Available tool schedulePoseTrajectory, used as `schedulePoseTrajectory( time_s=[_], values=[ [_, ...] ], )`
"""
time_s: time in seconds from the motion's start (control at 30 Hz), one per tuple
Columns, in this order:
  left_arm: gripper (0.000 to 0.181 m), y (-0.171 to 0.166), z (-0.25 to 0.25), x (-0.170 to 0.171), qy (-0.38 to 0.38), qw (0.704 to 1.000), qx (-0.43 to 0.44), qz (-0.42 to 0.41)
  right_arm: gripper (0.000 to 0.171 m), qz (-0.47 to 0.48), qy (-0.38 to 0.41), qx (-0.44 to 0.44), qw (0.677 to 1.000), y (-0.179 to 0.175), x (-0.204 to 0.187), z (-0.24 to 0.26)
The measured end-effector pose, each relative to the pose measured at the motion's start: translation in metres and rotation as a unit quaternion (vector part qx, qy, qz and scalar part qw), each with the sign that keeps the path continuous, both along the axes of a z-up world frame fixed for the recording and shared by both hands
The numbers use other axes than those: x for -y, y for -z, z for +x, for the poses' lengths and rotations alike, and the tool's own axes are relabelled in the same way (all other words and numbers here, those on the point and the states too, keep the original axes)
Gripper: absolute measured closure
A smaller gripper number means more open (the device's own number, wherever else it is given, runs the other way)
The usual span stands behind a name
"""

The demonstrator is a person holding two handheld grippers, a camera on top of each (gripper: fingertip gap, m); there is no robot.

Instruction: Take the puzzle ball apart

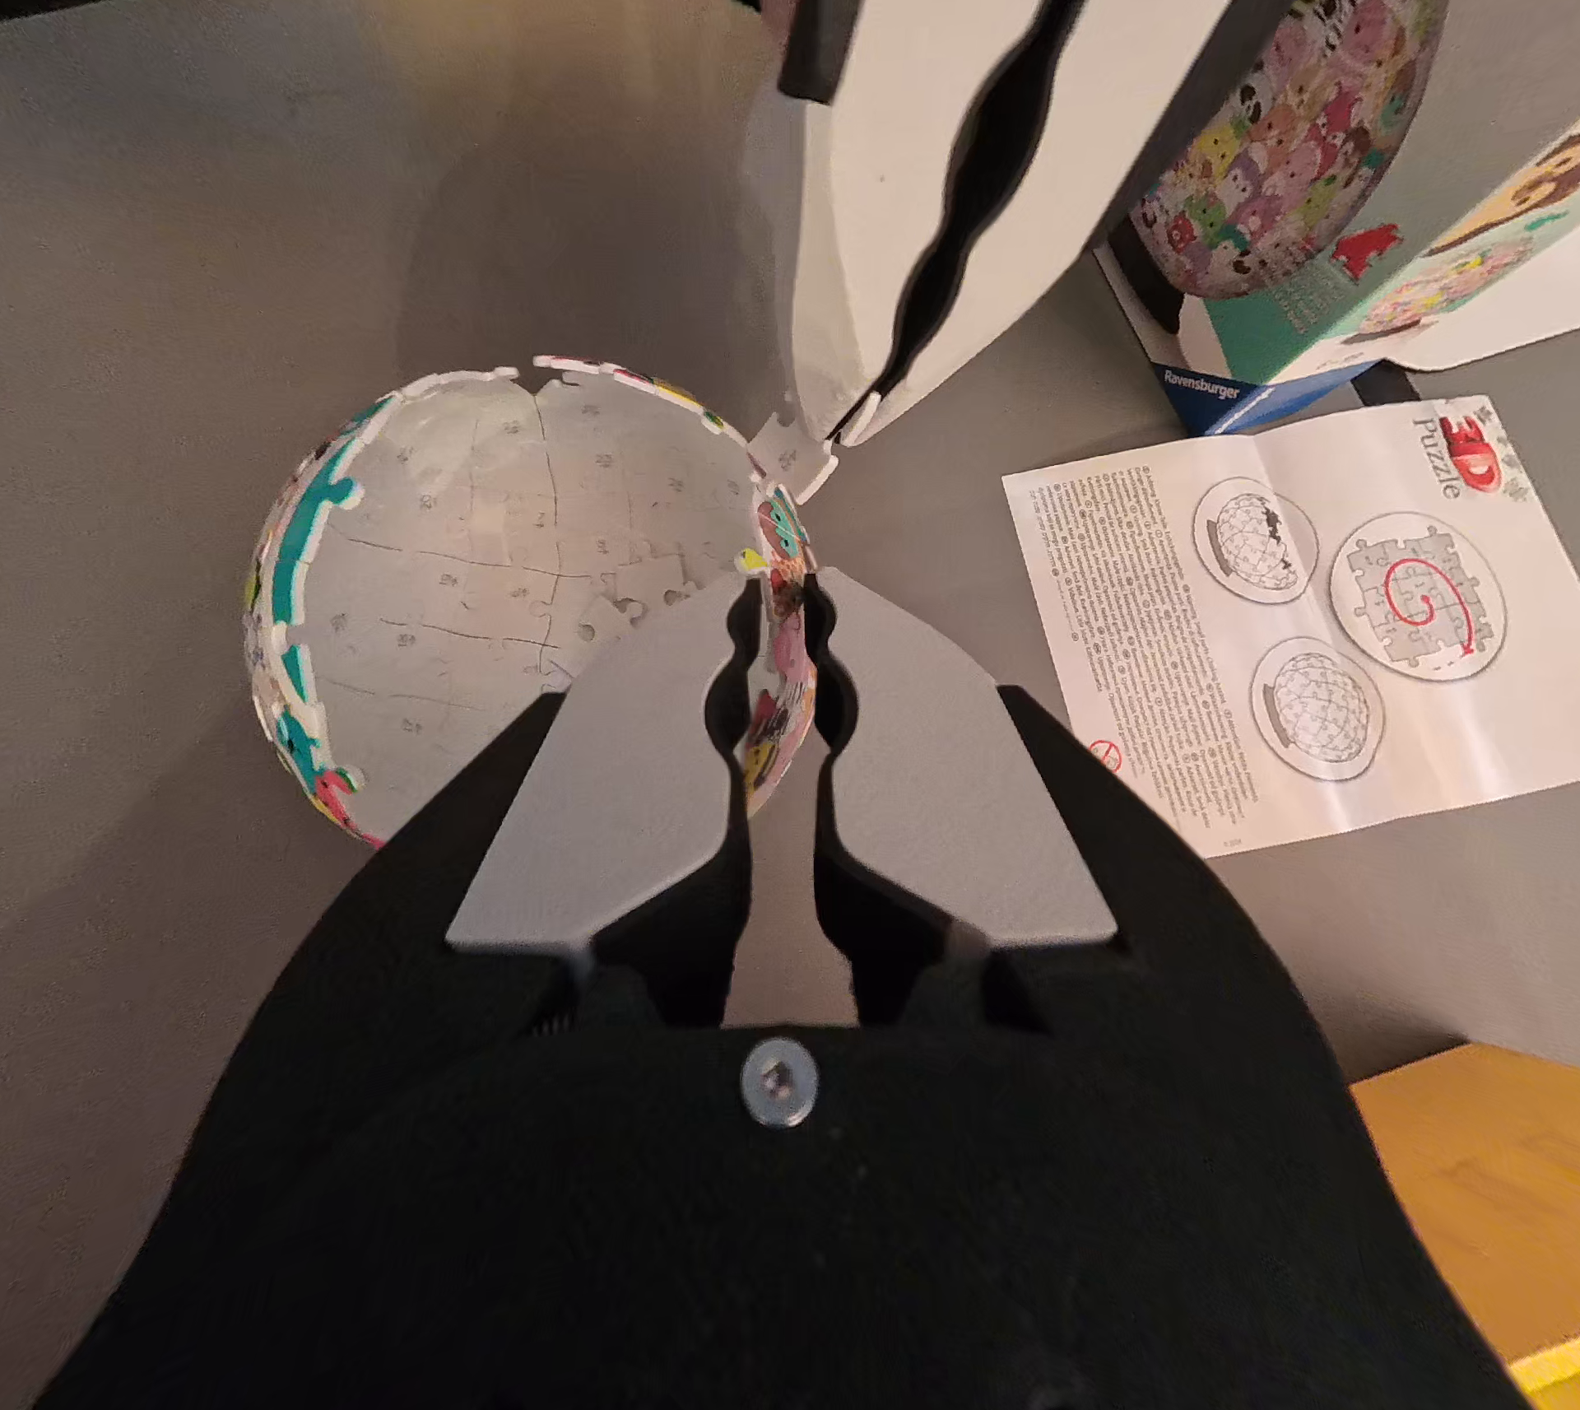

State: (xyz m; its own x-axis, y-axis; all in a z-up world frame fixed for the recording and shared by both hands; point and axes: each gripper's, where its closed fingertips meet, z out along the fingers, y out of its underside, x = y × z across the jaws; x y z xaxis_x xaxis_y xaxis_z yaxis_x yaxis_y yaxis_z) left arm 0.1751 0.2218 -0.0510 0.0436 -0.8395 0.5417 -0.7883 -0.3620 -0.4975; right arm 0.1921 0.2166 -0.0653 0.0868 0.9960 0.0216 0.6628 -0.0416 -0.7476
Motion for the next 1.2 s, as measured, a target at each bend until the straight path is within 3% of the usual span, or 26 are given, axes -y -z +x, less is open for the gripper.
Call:
schedulePoseTrajectory(
  time_s=[0.2, 0.37, 0.53, 0.7, 0.9, 1.13, 1.2],
  values=[
    [0.179, 0.003, 0.0, 0.011, 0.017, 0.994, -0.009, -0.111, 0.163, 0.032, -0.049, -0.008, 0.998, 0.0, 0.01, -0.001],
    [0.179, 0.005, -0.006, 0.028, 0.061, 0.99, 0.012, -0.123, 0.164, 0.081, -0.108, -0.015, 0.991, 0.0, 0.025, -0.006],
    [0.179, 0.001, -0.006, 0.039, 0.104, 0.993, 0.05, -0.034, 0.164, 0.088, -0.124, -0.023, 0.988, -0.001, 0.03, -0.008],
    [0.179, -0.001, -0.007, 0.04, 0.1, 0.991, 0.068, 0.05, 0.164, 0.069, -0.121, -0.033, 0.99, -0.001, 0.029, -0.008],
    [0.179, -0.003, -0.008, 0.045, 0.119, 0.967, 0.113, 0.197, 0.164, 0.069, -0.128, -0.039, 0.989, -0.001, 0.03, -0.008],
    [0.179, -0.004, -0.006, 0.048, 0.133, 0.953, 0.151, 0.226, 0.164, 0.059, -0.135, -0.045, 0.988, -0.001, 0.032, -0.007],
    [0.179, -0.005, -0.004, 0.047, 0.138, 0.938, 0.18, 0.263, 0.164, 0.049, -0.133, -0.051, 0.989, -0.001, 0.031, -0.006]
  ],
)
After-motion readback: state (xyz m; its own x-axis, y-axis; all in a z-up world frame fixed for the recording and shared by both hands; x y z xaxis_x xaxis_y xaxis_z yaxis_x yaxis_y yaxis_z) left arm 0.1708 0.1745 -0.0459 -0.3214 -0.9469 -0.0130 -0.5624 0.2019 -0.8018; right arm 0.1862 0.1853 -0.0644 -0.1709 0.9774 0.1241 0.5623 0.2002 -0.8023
